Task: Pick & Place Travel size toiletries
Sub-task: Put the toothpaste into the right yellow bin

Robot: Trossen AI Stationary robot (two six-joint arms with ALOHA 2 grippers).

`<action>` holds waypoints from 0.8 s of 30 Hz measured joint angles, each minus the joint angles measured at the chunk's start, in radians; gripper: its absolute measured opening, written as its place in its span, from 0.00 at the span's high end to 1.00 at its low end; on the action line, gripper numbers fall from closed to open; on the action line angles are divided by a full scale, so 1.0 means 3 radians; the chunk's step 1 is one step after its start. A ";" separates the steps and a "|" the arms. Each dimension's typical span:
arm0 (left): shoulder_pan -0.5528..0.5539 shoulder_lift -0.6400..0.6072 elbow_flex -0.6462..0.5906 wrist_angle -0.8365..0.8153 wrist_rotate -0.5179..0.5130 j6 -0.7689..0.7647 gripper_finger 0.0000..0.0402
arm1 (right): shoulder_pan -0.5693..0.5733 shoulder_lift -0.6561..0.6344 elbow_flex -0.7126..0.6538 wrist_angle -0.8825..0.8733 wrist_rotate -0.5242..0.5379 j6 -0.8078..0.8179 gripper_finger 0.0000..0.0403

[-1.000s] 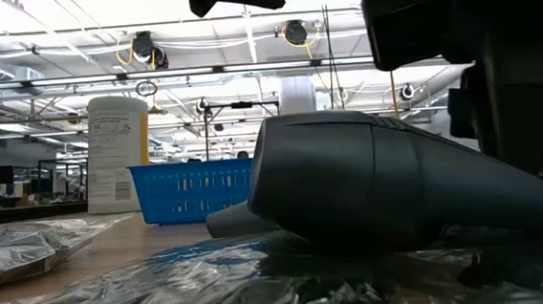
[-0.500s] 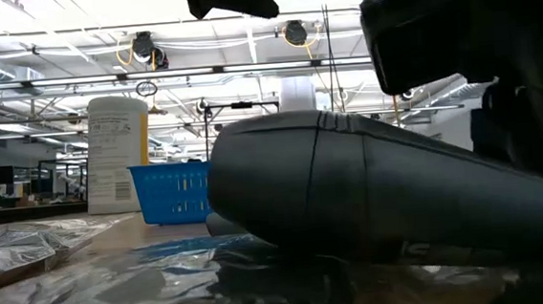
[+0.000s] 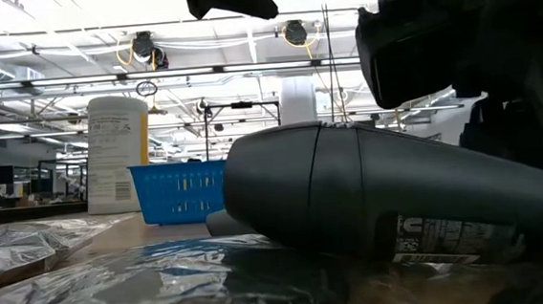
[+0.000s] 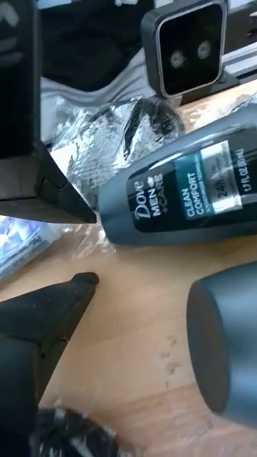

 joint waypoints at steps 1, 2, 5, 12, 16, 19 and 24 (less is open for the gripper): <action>0.0000 0.0000 0.0000 0.0001 0.0000 0.0000 0.60 | 0.0000 -0.0009 0.0000 0.0011 -0.0011 -0.0018 0.67; 0.0000 0.0000 0.0000 0.0002 0.0000 0.0000 0.60 | 0.0000 -0.0035 -0.0003 0.0010 0.0005 -0.0076 0.67; 0.0001 0.0000 0.0000 0.0006 -0.0001 0.0000 0.60 | 0.0013 -0.0107 -0.0008 0.0000 0.0116 -0.0211 0.67; 0.0012 0.0000 0.0000 0.0006 -0.0001 -0.0001 0.60 | 0.0193 -0.0262 0.0080 0.0145 0.0194 -0.0305 0.74; 0.0018 0.0000 0.0000 0.0009 -0.0001 -0.0003 0.60 | 0.0352 -0.0266 0.0280 0.0259 0.0204 -0.0347 0.78; 0.0019 0.0000 0.0000 0.0018 -0.0001 -0.0008 0.60 | 0.0468 -0.0268 0.0468 0.0252 0.0328 -0.0387 0.81; 0.0019 0.0000 0.0000 0.0025 0.0000 -0.0046 0.60 | 0.0654 -0.0268 0.0787 0.0273 0.0572 -0.0610 0.88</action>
